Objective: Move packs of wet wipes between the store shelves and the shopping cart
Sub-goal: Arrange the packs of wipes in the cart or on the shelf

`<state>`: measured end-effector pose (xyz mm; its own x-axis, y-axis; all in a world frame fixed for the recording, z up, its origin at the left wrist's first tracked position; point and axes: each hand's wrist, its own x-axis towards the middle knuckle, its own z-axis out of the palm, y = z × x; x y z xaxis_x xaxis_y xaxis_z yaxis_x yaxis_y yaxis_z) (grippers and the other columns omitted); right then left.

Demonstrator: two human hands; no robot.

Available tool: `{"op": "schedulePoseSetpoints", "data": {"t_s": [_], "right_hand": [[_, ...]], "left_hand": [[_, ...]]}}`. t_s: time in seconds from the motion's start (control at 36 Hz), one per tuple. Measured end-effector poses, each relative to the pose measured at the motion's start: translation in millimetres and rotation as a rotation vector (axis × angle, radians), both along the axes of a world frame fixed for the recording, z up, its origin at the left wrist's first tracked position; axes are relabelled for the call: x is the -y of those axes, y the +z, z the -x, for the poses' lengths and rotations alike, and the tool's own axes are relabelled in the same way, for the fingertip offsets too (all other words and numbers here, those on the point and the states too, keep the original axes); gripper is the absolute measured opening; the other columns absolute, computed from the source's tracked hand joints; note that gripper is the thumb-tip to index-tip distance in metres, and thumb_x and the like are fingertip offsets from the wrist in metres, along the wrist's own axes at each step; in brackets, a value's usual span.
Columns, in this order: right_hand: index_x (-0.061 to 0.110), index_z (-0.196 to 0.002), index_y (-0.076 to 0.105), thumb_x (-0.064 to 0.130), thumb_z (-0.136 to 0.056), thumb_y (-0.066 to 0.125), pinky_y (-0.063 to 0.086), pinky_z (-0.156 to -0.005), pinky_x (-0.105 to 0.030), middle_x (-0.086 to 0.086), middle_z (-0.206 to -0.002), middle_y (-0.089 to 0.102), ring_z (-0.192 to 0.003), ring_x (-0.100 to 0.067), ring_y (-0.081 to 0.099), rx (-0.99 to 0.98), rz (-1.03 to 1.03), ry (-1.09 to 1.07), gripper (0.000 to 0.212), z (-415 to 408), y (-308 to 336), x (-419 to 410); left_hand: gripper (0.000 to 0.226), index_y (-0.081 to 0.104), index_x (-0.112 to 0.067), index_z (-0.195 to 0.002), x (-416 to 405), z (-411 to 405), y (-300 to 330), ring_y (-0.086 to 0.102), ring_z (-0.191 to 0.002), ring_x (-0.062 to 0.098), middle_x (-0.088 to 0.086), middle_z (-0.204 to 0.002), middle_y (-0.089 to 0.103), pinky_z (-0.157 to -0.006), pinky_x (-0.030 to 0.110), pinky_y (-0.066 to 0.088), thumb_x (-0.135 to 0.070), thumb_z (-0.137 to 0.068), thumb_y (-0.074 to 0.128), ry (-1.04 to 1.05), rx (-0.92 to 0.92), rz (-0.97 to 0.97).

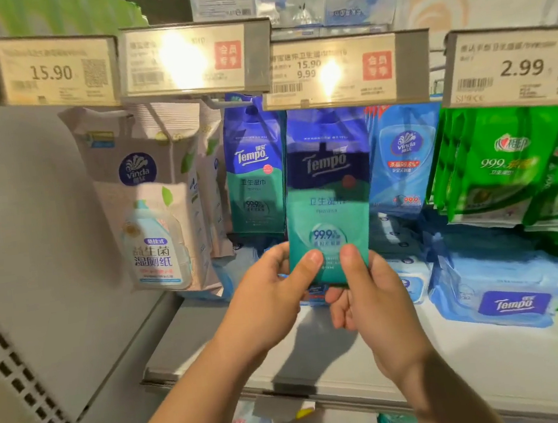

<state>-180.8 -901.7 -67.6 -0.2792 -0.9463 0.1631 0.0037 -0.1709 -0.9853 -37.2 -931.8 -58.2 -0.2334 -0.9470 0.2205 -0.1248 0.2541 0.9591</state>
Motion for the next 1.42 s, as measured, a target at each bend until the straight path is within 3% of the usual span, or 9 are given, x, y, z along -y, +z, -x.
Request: {"op": "schedulePoseSetpoints", "data": {"t_s": [0.08, 0.31, 0.61, 0.75, 0.92, 1.08, 1.19, 1.31, 1.42], "right_hand": [[0.019, -0.099, 0.062, 0.051, -0.100, 0.048, 0.039, -0.043, -0.020, -0.007, -0.062, 0.061, -0.045, -0.020, 0.049, 0.028, -0.035, -0.017, 0.035, 0, 6, 15], [0.012, -0.091, 0.055, 0.046, -0.103, 0.047, 0.033, -0.036, -0.018, -0.010, -0.062, 0.058, -0.037, -0.021, 0.047, 0.016, -0.091, -0.075, 0.037, 2, 19, 57], [0.010, -0.102, 0.053, 0.051, -0.101, 0.051, 0.033, -0.039, -0.023, -0.012, -0.069, 0.059, -0.043, -0.021, 0.050, 0.043, -0.160, -0.078, 0.041, 6, 15, 65], [0.006, -0.093, 0.056, 0.043, -0.101, 0.057, 0.038, -0.042, -0.027, -0.017, -0.078, 0.065, -0.045, -0.021, 0.054, 0.114, -0.226, -0.071, 0.037, 10, 8, 49], [0.009, -0.105, 0.061, 0.035, -0.103, 0.055, 0.050, -0.053, -0.033, -0.015, -0.085, 0.072, -0.056, -0.024, 0.065, 0.095, -0.265, -0.094, 0.028, 14, -3, 25], [0.022, -0.101, 0.065, 0.032, -0.098, 0.058, 0.053, -0.064, -0.030, -0.004, -0.096, 0.076, -0.073, -0.016, 0.072, -0.209, -0.294, -0.186, 0.013, 26, -20, -6], [0.015, -0.108, 0.073, 0.028, -0.096, 0.057, 0.052, -0.088, -0.034, -0.007, -0.110, 0.075, -0.100, -0.024, 0.071, -0.928, -0.141, -0.387, 0.024, 30, -36, -33], [0.016, -0.140, 0.056, 0.038, -0.097, 0.058, 0.032, -0.105, -0.025, -0.002, -0.146, 0.056, -0.130, -0.019, 0.052, -1.022, -0.369, -0.268, 0.048, 20, -39, -63], [0.021, -0.144, 0.052, 0.043, -0.095, 0.058, 0.037, -0.106, -0.028, -0.001, -0.148, 0.052, -0.130, -0.018, 0.052, -1.071, -0.429, -0.241, 0.054, 11, -54, -91]], "left_hand": [[0.022, 0.069, -0.021, -0.102, 15, 8, 9, 0.061, -0.062, -0.003, -0.019, -0.074, 0.072, -0.058, 0.012, 0.045, -0.041, -0.097, 0.062, 0.008, -0.004, -0.018], [0.040, 0.069, -0.018, -0.087, 53, 18, 28, 0.061, -0.065, 0.019, 0.008, -0.075, 0.072, -0.075, 0.045, 0.058, -0.057, -0.092, 0.060, 0.108, 0.189, -0.064], [0.058, 0.073, -0.017, -0.102, 63, 23, 26, 0.073, -0.089, 0.032, 0.013, -0.097, 0.078, -0.078, 0.047, 0.061, -0.065, -0.073, 0.058, 0.083, 0.173, -0.191], [0.042, 0.068, -0.018, -0.114, 56, 17, 5, 0.068, -0.088, 0.020, 0.009, -0.118, 0.072, -0.087, 0.044, 0.059, -0.053, -0.091, 0.062, 0.035, 0.065, -0.299], [0.047, 0.058, -0.024, -0.138, 27, 1, -16, 0.068, -0.104, 0.019, -0.005, -0.126, 0.067, -0.073, 0.031, 0.052, -0.049, -0.098, 0.058, 0.105, 0.044, -0.306], [0.037, 0.068, -0.024, -0.128, -8, -29, -27, 0.062, -0.113, 0.007, -0.008, -0.127, 0.070, -0.089, 0.019, 0.040, -0.044, -0.099, 0.059, 0.114, 0.308, -0.102], [0.053, 0.060, -0.026, -0.140, -27, -48, -41, 0.054, -0.129, 0.011, -0.006, -0.140, 0.062, -0.098, 0.020, 0.036, -0.052, -0.094, 0.060, 0.153, 0.497, 0.024], [0.087, 0.055, -0.027, -0.143, -44, -63, -54, 0.047, -0.134, 0.017, -0.003, -0.144, 0.058, -0.110, 0.028, 0.035, -0.080, -0.076, 0.038, 0.134, 0.665, 0.164], [0.092, 0.053, -0.032, -0.147, -57, -74, -71, 0.037, -0.146, 0.013, -0.007, -0.156, 0.047, -0.122, 0.034, 0.028, -0.084, -0.074, 0.031, 0.129, 0.718, 0.223]]}}
